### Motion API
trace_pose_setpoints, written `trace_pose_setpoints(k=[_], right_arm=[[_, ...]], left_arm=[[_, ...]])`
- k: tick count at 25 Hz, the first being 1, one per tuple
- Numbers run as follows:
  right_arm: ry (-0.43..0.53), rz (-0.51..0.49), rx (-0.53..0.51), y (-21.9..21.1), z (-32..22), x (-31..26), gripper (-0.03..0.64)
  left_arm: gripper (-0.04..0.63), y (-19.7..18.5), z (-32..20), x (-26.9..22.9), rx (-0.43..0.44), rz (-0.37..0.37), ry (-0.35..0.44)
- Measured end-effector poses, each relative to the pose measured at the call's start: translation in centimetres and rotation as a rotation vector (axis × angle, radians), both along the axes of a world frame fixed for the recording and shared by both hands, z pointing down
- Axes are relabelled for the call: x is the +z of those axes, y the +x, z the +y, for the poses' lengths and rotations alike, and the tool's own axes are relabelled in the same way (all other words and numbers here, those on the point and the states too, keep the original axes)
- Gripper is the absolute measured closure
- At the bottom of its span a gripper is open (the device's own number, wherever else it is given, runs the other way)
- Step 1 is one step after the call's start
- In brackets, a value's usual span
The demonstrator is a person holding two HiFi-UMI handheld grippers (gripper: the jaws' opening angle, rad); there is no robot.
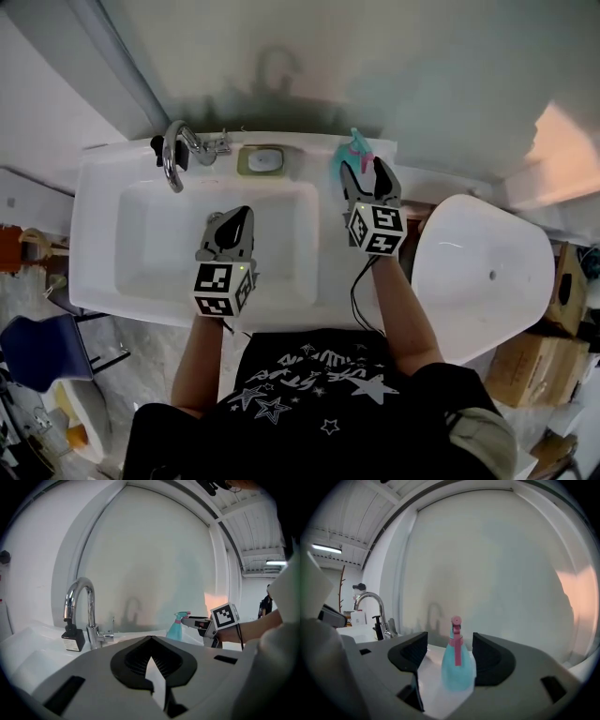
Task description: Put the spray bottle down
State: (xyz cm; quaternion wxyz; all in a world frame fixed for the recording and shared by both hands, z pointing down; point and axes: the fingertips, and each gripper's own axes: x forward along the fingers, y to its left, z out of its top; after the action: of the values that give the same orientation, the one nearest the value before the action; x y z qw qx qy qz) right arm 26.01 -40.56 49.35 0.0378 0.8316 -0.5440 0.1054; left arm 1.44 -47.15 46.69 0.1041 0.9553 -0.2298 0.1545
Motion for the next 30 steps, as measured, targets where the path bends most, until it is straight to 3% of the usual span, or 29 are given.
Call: trace_pose_setpoints(k=[7, 10, 17, 30], right_arm=[[0.016, -0.013, -0.055, -1.1, 3.0, -2.9, 0.330], [0.029, -0.013, -0.078, -1.9, 4.9, -4.1, 0.434], [0.071, -0.035, -0.135, -3.4, 10.0, -6.5, 0.591], [0.102, -0.031, -0.302, -6.7, 21.4, -8.7, 0.604]], left_arm=[[0.580, -2.2, 2.6, -2.7, -0.088, 0.021, 0.021], [0.580, -2.4, 4.8, -3.8, -0.098, 0.028, 0.041], [0.580, -2.9, 10.9, -5.2, -0.130, 0.034, 0.066], [0.580, -5.4, 25.3, -5.3, -0.231, 0.023, 0.088]])
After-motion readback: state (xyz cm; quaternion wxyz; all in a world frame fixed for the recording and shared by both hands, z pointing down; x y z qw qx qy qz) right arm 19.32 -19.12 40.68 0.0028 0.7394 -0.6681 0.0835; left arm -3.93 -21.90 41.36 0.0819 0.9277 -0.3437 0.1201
